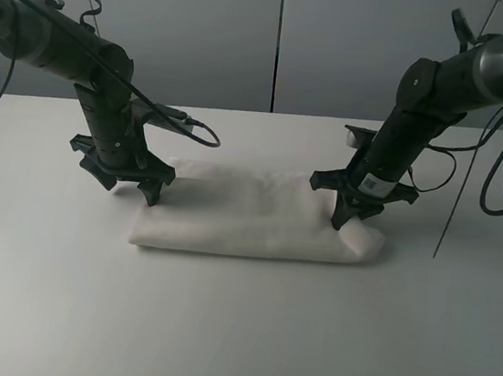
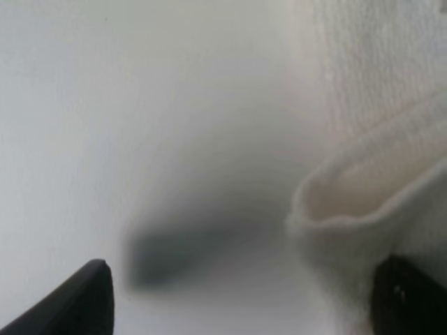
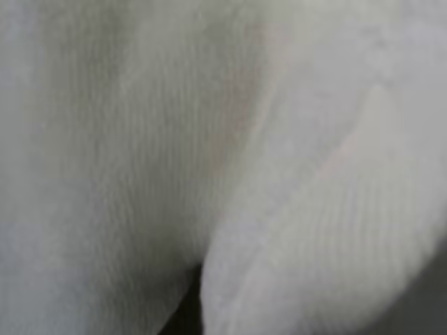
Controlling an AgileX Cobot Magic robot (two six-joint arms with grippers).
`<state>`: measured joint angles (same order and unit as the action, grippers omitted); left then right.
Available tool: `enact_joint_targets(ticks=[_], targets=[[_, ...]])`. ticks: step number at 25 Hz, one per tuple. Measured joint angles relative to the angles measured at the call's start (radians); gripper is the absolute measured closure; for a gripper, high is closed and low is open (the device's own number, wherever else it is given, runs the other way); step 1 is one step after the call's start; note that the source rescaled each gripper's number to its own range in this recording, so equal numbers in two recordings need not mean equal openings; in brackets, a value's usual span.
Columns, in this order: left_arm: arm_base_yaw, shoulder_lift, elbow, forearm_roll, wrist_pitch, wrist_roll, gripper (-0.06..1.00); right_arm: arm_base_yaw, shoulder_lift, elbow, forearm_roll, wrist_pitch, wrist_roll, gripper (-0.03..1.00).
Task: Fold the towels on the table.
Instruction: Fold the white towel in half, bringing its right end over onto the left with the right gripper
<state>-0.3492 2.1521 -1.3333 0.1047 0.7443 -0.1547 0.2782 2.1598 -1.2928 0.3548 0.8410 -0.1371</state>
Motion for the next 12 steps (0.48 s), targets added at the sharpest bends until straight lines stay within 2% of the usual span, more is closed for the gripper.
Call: enact_joint_targets(ticks=[7,12], targets=[[0.0,0.0,-0.002,0.0,0.0,0.0,-0.01,0.0,-0.03,0.002,-0.011,0.0,-0.011,0.94],[0.0,0.0,-0.002,0.0,0.002,0.0,-0.01,0.0,-0.122,0.003,-0.052,0.01,0.027,0.94]])
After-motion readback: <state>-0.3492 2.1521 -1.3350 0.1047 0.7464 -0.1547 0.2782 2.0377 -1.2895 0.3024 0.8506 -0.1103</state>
